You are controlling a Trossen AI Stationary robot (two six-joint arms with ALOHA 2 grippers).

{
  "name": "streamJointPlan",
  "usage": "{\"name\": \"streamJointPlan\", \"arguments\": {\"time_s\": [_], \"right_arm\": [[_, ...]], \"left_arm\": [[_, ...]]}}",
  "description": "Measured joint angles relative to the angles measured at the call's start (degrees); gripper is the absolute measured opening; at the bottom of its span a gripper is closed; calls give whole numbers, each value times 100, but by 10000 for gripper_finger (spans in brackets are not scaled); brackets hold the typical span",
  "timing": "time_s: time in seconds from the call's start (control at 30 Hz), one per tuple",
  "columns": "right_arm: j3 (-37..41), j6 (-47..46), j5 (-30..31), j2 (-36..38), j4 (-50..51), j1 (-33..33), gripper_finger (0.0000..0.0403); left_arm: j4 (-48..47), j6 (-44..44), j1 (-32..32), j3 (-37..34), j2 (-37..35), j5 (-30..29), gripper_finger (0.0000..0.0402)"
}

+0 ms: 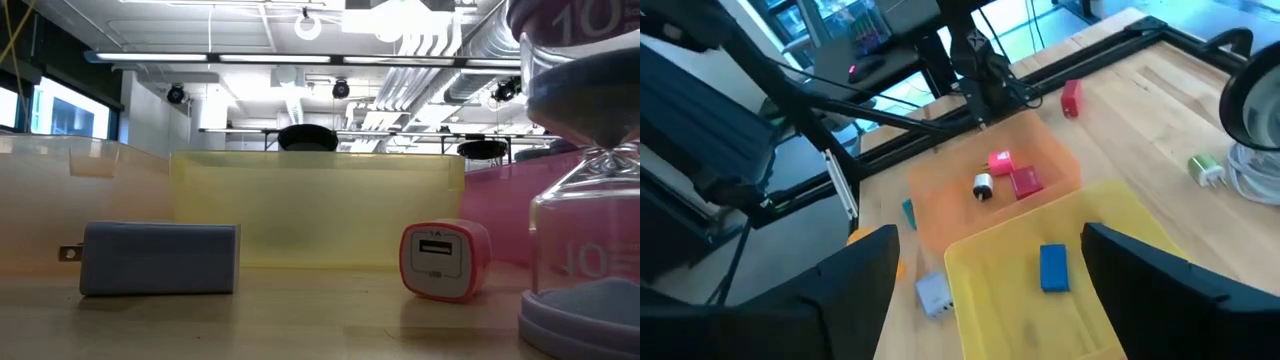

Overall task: Pick & Place Office items
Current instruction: Put the light blue digital timer into the yellow bin

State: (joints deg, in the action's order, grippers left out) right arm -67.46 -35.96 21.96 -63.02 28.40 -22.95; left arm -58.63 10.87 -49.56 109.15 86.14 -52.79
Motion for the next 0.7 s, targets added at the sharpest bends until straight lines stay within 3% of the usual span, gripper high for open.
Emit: {"name": "streamJointPlan", "arguments": {"time_s": [0.2,0.33,0.4,0.47,0.6,0.7], "right_arm": [[0,-29,37,-107,-216,-6,304],[2,-158,39,-121,-403,-63,304],[0,-279,148,-110,-433,-80,304],[0,-423,315,-156,-518,-116,304],[0,-477,455,-306,-980,-181,304],[0,-493,459,-495,-1470,-288,304]], "left_arm": [[-1429,1233,-437,921,547,1021,291],[-3040,2883,-620,1256,859,2057,291],[-3143,3595,-676,1176,908,2801,291],[-3044,3764,-795,1133,944,3392,291],[-2968,4385,-1288,1133,1032,3733,291],[-3004,4883,-1748,1133,1082,3477,291]]}}
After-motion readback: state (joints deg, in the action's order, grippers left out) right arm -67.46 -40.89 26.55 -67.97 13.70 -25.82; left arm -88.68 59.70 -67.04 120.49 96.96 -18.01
